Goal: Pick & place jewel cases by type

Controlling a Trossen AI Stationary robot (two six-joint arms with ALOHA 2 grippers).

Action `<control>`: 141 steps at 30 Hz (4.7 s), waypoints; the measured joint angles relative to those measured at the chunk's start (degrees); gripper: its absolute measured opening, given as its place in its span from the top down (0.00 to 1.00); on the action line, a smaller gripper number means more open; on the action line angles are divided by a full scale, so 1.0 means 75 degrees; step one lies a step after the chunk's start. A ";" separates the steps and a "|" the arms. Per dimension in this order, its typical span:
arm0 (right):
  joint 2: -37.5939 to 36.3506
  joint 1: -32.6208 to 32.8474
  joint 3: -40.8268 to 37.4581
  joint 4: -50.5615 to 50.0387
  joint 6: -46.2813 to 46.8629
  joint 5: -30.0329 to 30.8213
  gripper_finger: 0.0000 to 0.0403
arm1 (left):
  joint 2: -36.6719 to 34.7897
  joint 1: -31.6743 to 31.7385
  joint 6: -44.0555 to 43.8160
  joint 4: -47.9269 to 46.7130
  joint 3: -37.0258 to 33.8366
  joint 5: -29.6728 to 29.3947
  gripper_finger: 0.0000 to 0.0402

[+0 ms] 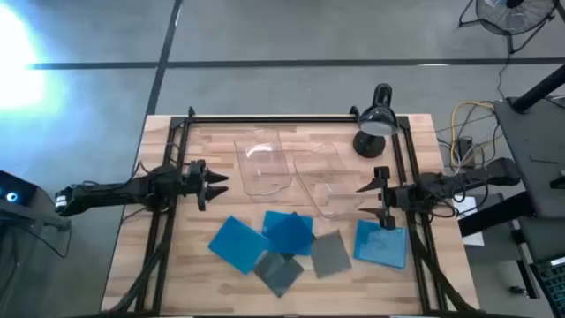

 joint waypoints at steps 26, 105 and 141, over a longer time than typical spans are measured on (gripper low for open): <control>0.0003 0.0000 0.0000 0.0000 0.0000 0.0001 0.39 | 0.0000 0.0000 0.0000 0.0000 0.0003 0.0003 0.52; 1.1574 0.2584 0.7581 -0.4342 1.8318 0.2234 0.44 | 0.1063 -0.2027 -0.5866 -0.2086 0.1785 0.0000 0.57; 1.3763 0.2506 0.9063 -0.4621 1.9868 0.4522 0.44 | 1.0786 -0.3698 -0.1724 -0.0759 0.5718 -0.2484 0.58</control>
